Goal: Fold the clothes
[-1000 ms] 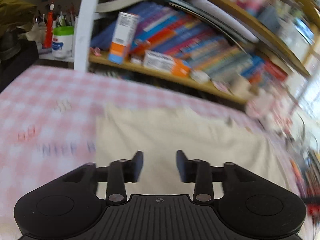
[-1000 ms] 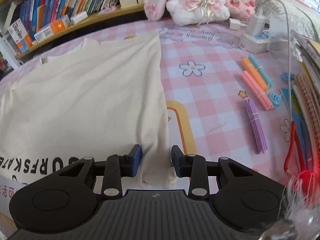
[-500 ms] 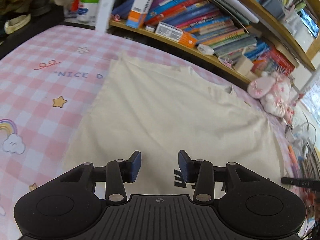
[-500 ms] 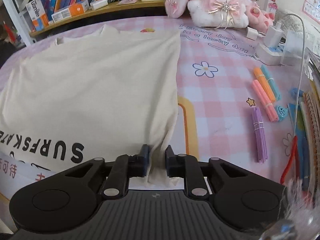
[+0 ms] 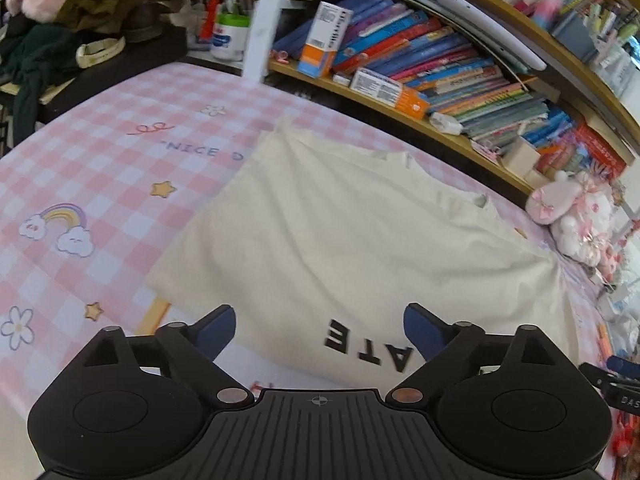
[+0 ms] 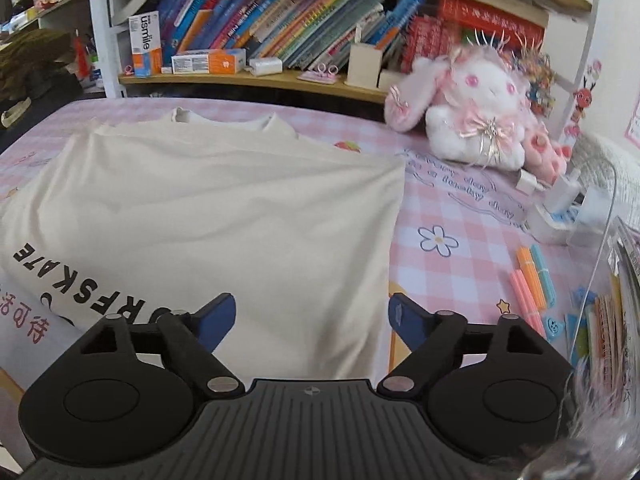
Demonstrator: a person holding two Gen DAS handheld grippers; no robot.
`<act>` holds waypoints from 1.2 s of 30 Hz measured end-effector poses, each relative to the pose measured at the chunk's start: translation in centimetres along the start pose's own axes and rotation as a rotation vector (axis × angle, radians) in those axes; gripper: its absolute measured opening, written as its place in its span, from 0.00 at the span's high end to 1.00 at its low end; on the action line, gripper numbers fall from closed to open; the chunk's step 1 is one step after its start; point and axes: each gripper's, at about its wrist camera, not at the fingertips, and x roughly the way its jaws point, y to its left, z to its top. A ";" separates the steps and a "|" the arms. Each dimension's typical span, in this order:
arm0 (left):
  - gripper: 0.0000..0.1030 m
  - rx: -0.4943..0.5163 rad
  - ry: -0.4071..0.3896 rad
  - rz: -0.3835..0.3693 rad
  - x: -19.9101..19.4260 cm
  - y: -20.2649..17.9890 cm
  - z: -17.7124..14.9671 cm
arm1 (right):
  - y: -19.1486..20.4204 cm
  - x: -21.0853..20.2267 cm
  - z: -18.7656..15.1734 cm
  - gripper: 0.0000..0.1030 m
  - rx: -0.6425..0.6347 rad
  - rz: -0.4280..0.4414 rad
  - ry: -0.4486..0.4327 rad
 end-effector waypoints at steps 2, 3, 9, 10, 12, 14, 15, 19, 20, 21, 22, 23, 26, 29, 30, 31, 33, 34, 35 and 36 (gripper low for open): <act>0.08 0.015 0.009 -0.020 0.2 -0.5 0.1 | 0.4 -0.2 -0.2 0.15 -0.007 -0.018 -0.007; 0.08 0.023 0.013 -0.033 0.3 -0.7 0.2 | 0.7 -0.2 -0.2 0.15 -0.009 -0.027 -0.009; 0.07 0.079 0.034 -0.132 1.3 -1.0 1.6 | 3.9 -0.7 -0.1 0.14 -0.025 -0.053 -0.010; 0.07 0.096 0.039 -0.149 1.4 -0.7 1.9 | 4.9 -0.7 0.0 0.14 -0.019 -0.061 -0.010; 0.07 0.134 0.046 -0.175 1.6 0.1 2.5 | 6.8 -0.7 0.3 0.14 -0.007 -0.077 -0.008; 0.07 0.170 0.062 -0.191 1.7 1.4 3.3 | 8.8 -0.6 0.6 0.14 0.004 -0.094 -0.007; 0.07 0.179 0.074 -0.198 1.8 2.2 3.8 | 10.2 -0.7 0.9 0.14 -0.003 -0.089 -0.009; 0.06 0.166 0.111 -0.231 2.6 6.0 5.6 | 15.9 -0.8 2.0 0.14 -0.035 -0.070 -0.016; 0.06 0.155 0.120 -0.237 2.9 7.0 6.0 | 17.5 -0.8 2.3 0.14 -0.058 -0.064 -0.018; 0.06 0.144 0.129 -0.242 3.2 8.0 6.5 | 19.1 -0.8 2.6 0.14 -0.080 -0.059 -0.020; 0.06 0.133 0.138 -0.247 3.5 8.9 6.9 | 20.4 -0.7 3.0 0.14 -0.091 -0.045 -0.024; 0.06 0.124 0.146 -0.251 3.8 9.8 7.3 | 21.7 -0.6 3.3 0.14 -0.102 -0.032 -0.027; 0.06 0.075 0.160 -0.248 4.1 12.6 8.6 | 25.9 0.1 4.6 0.14 -0.151 0.027 -0.022; 0.06 -0.014 0.179 -0.264 4.6 15.2 9.7 | 29.7 0.9 5.9 0.16 -0.240 0.096 -0.016; 0.06 -0.054 0.193 -0.277 4.8 16.1 10.0 | 31.1 1.2 6.4 0.17 -0.275 0.124 -0.014; 0.06 -0.096 0.211 -0.294 5.2 17.0 10.2 | 32.2 1.5 6.8 0.17 -0.306 0.148 -0.010; 0.06 -0.183 0.247 -0.330 5.9 18.6 10.4 | 34.6 2.1 7.4 0.24 -0.376 0.204 0.004; 0.06 -0.209 0.261 -0.346 6.1 18.9 10.3 | 35.9 2.5 7.7 0.27 -0.414 0.232 0.014; 0.06 -0.229 0.274 -0.361 6.3 19.2 10.2 | 36.8 2.9 7.9 0.33 -0.441 0.254 0.025; 0.06 -0.249 0.287 -0.376 6.5 19.5 10.1 | 37.8 3.2 8.1 0.38 -0.469 0.275 0.037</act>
